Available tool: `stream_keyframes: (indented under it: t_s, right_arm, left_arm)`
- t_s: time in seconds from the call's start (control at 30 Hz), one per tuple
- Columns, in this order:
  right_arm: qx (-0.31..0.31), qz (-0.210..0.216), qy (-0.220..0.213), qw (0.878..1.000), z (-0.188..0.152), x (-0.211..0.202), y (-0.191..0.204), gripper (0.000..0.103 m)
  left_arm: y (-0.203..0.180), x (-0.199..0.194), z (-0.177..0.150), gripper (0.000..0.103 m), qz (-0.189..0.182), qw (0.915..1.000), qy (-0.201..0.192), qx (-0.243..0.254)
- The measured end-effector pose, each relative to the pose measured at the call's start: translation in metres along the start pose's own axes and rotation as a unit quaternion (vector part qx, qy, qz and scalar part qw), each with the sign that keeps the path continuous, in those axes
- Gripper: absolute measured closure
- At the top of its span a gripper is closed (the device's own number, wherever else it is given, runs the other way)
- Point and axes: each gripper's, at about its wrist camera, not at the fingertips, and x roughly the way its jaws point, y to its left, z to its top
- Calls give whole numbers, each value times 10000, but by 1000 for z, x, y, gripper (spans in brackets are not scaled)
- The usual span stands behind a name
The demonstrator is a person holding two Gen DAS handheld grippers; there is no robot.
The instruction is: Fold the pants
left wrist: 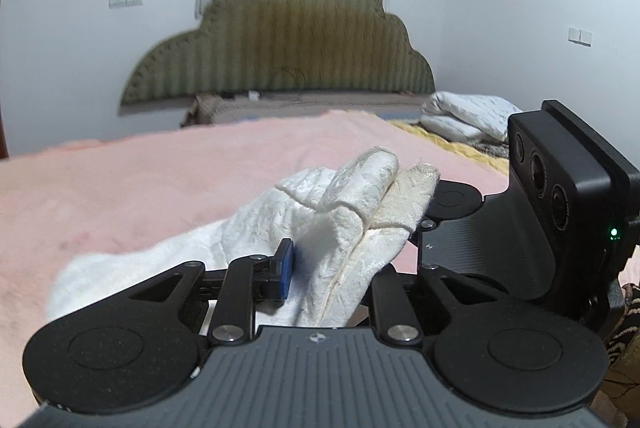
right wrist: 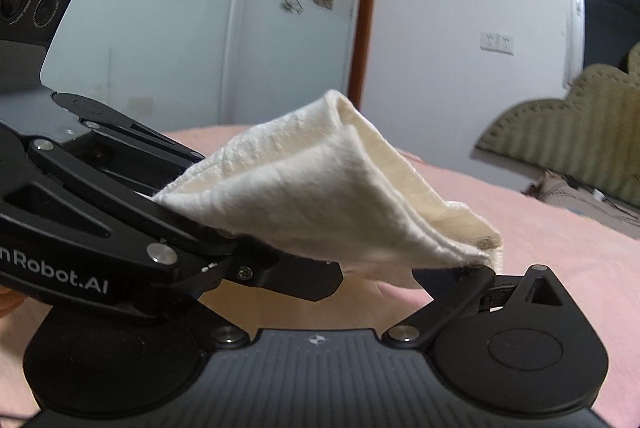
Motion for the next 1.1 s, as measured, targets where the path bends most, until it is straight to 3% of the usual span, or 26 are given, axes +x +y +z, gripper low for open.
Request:
stream_keyframes:
  t_s: [0.23, 0.33, 0.37, 0.5, 0.6, 0.67, 0.8, 0.9, 0.97, 1.1]
  right_arm:
    - [100, -229, 522, 9983, -21, -4, -10, 0]
    - [197, -337, 755, 9964, -26, -18, -15, 0]
    - [177, -416, 835, 9955, -28, -26, -18, 0]
    - [112, -692, 1238, 9898, -36, -53, -24, 0]
    - [263, -1147, 1374, 9835, -37, -70, -30, 0]
    - [449, -1475, 1307, 9794, -34, -81, -33, 0]
    - [960, -1845, 792, 9749, -20, -96, -36, 0]
    - [1063, -1753, 432, 9778, -10, -91, -33, 0]
    - [1008, -1676, 324, 9802, -3, -82, -25, 0]
    - [1005, -1495, 377, 9829, 1, -59, -10, 0]
  left_arm:
    - [3, 34, -15, 71, -255, 9984, 484, -165]
    - [7, 40, -22, 61, -349, 9969, 683, -168]
    - [7, 38, -24, 56, -412, 9962, 737, -213]
    - [1, 35, -34, 55, -308, 9960, 837, -78]
    - [-2, 29, -39, 49, -320, 9957, 871, 18]
    - [-4, 24, -41, 41, -393, 9959, 809, 71]
    - [-13, 18, -41, 36, -396, 9959, 729, 366]
    - [-16, 8, -44, 34, -575, 9941, 762, 506]
    - [-15, -5, -48, 26, -639, 9933, 728, 627]
    - [2, -36, -54, 21, -130, 9964, 322, 770]
